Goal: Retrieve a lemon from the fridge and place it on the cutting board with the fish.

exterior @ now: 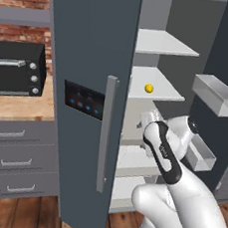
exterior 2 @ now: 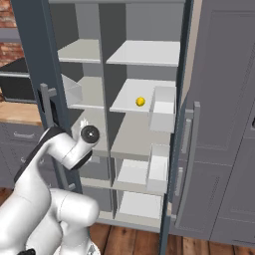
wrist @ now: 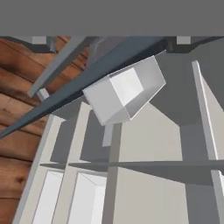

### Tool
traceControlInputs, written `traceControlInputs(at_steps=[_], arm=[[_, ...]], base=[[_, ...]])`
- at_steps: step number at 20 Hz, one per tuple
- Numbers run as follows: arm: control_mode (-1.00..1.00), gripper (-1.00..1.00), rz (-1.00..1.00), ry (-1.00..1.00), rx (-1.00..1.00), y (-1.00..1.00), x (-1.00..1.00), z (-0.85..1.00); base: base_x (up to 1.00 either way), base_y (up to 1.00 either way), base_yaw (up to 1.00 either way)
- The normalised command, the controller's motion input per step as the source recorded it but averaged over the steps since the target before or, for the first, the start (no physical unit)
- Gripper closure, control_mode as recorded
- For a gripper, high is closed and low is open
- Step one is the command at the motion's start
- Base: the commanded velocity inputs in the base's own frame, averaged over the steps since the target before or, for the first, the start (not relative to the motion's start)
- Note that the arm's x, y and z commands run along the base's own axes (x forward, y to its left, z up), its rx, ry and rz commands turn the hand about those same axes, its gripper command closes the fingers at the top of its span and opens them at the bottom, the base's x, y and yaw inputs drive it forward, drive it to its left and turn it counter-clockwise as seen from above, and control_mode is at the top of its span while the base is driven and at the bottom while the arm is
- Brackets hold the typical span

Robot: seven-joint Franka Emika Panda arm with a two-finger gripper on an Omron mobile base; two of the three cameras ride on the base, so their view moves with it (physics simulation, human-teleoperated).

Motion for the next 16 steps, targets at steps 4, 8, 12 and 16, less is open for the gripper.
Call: traceControlInputs(at_steps=[4, 8, 12, 16], arm=[[-1.00, -1.00, 0.12, 0.00, 0.00, 0.47, 0.37, -0.17], [-1.00, -1.00, 0.16, 0.00, 0.00, 0.26, 0.37, -0.03], [-1.00, -1.00, 0.14, 0.01, 0.00, -0.01, 0.44, 0.00], [-1.00, -1.00, 0.12, 0.02, 0.00, 0.01, 0.13, 0.00]], base=[[0.00, 0.00, 0.00], [0.00, 0.00, 0.00], [0.00, 0.00, 0.00], [0.00, 0.00, 0.00]])
